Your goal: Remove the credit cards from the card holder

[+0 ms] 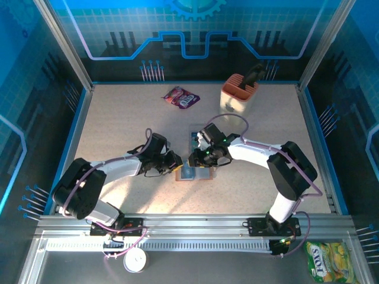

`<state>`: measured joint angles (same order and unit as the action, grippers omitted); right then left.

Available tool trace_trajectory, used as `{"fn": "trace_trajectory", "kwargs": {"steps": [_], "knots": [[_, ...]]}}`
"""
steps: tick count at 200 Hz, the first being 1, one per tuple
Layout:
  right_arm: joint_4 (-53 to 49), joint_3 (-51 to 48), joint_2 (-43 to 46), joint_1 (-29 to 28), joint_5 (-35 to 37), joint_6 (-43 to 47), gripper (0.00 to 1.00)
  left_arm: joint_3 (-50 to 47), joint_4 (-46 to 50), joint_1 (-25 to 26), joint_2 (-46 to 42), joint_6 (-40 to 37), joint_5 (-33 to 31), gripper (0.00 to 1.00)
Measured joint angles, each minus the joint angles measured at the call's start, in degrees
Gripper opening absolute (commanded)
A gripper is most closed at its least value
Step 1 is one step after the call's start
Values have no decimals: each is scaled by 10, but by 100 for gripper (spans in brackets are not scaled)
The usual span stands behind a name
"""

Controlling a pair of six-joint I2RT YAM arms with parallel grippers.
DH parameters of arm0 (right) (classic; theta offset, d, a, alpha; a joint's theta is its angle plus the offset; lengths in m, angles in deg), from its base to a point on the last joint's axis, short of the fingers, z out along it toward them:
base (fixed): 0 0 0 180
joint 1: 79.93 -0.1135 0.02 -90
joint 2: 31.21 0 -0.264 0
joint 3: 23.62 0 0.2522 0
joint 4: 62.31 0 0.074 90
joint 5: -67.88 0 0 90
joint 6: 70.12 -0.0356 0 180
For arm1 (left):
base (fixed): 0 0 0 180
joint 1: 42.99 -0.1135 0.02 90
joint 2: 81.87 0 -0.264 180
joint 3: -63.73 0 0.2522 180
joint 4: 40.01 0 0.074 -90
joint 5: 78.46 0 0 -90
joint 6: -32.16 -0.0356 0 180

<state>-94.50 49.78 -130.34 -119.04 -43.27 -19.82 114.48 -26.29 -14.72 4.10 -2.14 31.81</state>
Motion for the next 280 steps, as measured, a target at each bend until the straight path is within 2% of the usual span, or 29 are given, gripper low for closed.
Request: {"fn": "trace_trajectory", "kwargs": {"steps": [39,128,177,221,280], "knots": [[9,0,-18,-2,-4,-5,33,0,-3,0,33,-4,10,13],[26,0,-43,-4,-12,-9,33,-8,-7,0,35,-4,10,12],[31,0,-56,-6,-19,-9,28,-8,-8,0,35,-4,10,12],[25,3,-59,-7,-15,-6,33,-8,-8,0,35,-4,10,12],[4,9,-58,-7,6,5,33,-8,-7,0,35,-4,11,12]]}}
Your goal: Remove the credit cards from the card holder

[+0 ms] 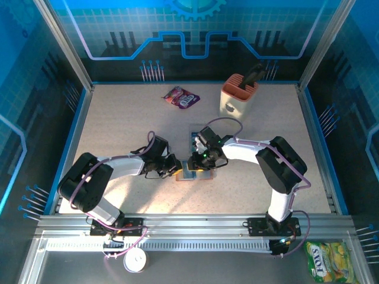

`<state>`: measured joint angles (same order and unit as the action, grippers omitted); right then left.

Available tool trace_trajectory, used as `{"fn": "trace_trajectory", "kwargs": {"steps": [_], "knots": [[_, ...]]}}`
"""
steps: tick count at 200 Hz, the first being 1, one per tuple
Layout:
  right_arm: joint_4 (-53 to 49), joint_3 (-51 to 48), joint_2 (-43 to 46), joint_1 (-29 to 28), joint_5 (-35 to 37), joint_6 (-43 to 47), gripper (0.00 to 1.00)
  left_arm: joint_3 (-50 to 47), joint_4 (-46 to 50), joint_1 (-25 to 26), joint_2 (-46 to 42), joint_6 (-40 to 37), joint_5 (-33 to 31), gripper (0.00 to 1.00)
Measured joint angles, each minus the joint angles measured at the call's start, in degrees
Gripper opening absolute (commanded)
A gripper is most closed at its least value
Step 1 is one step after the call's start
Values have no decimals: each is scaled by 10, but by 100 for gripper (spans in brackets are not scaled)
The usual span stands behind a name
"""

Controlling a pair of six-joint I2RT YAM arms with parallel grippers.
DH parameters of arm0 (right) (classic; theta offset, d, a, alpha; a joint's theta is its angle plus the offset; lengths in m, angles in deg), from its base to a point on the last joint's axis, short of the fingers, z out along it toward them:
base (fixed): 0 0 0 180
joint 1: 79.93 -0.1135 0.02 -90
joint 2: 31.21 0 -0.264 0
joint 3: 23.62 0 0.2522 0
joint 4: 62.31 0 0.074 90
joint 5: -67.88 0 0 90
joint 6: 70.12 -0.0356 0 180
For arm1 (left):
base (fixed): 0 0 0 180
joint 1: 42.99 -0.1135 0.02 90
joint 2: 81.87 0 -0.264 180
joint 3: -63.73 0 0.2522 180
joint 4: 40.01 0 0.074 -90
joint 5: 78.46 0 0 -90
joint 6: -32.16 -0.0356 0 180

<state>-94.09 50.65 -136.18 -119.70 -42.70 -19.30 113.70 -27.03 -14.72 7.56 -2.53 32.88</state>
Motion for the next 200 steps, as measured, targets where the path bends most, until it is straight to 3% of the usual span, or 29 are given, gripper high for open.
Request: {"fn": "trace_trajectory", "kwargs": {"steps": [200], "knots": [[-36,10,35,1,22,11,35,30,16,17,-12,0,6,10]]}}
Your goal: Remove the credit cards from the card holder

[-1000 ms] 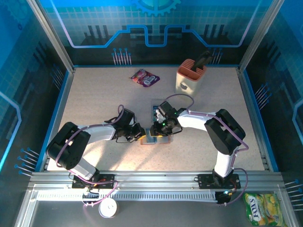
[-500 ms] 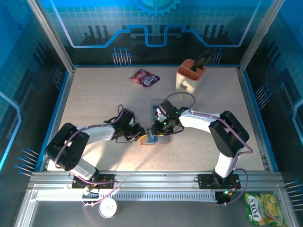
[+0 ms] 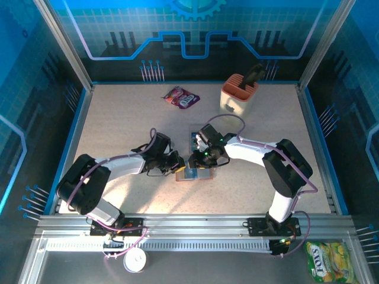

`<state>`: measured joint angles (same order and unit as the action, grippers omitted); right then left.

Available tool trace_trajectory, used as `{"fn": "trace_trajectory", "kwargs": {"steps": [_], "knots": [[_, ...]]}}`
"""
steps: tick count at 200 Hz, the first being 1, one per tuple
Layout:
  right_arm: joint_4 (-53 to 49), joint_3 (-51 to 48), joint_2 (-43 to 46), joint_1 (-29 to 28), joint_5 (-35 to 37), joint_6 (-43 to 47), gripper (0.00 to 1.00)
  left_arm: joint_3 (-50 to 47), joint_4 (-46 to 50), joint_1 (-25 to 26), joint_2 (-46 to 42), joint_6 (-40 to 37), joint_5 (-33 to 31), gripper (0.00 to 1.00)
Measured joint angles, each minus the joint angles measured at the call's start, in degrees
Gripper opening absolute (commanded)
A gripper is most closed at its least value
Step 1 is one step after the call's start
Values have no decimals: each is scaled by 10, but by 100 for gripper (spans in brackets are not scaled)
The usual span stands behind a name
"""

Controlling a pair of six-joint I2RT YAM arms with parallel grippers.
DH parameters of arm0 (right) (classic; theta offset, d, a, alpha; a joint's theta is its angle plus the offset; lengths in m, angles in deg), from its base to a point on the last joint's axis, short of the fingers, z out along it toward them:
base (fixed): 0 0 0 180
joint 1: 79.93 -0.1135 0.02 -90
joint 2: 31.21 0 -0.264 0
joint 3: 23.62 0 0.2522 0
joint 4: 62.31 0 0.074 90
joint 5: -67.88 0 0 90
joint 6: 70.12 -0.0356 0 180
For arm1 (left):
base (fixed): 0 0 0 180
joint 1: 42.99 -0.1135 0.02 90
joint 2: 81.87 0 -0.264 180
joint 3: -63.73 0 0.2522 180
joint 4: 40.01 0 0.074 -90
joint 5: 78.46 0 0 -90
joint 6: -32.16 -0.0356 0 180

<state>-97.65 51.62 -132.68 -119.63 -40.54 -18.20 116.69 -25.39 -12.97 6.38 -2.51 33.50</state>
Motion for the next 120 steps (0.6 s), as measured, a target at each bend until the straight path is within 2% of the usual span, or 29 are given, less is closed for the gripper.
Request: {"fn": "trace_trajectory", "kwargs": {"steps": [120], "knots": [[0,0,6,3,0,2,35,0,13,6,20,-2,-2,11]]}}
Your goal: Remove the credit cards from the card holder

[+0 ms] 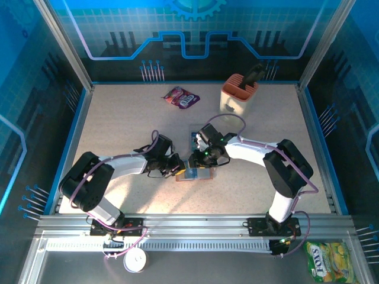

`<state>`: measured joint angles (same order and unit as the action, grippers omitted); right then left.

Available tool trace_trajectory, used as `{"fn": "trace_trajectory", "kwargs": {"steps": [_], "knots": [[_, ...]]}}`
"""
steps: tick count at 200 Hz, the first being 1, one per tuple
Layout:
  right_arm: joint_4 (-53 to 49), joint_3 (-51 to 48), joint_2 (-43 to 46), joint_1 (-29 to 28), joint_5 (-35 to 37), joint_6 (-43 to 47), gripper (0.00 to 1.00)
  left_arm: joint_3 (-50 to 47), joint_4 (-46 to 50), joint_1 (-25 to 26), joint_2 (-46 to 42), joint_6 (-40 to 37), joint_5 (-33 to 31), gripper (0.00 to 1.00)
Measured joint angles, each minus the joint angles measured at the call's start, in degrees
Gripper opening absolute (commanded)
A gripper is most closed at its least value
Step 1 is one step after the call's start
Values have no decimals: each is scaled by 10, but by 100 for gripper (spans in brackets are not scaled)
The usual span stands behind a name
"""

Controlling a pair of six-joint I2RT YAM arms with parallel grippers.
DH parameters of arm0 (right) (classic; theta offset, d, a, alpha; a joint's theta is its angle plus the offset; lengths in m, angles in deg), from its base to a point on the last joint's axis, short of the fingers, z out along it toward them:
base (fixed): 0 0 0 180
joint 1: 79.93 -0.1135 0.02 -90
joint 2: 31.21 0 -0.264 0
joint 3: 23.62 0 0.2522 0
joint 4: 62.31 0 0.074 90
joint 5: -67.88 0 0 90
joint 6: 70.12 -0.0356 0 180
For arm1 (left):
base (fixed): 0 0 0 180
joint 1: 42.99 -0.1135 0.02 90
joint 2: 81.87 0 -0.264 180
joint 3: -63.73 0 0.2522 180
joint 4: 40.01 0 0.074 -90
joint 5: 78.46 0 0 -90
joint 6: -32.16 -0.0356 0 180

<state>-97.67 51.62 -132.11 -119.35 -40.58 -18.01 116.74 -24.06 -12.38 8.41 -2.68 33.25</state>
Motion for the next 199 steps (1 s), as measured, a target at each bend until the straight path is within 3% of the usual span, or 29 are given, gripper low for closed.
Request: {"fn": "trace_trajectory", "kwargs": {"steps": [199], "knots": [[0,0,7,6,-4,4,35,9,19,0,9,-9,-5,11]]}}
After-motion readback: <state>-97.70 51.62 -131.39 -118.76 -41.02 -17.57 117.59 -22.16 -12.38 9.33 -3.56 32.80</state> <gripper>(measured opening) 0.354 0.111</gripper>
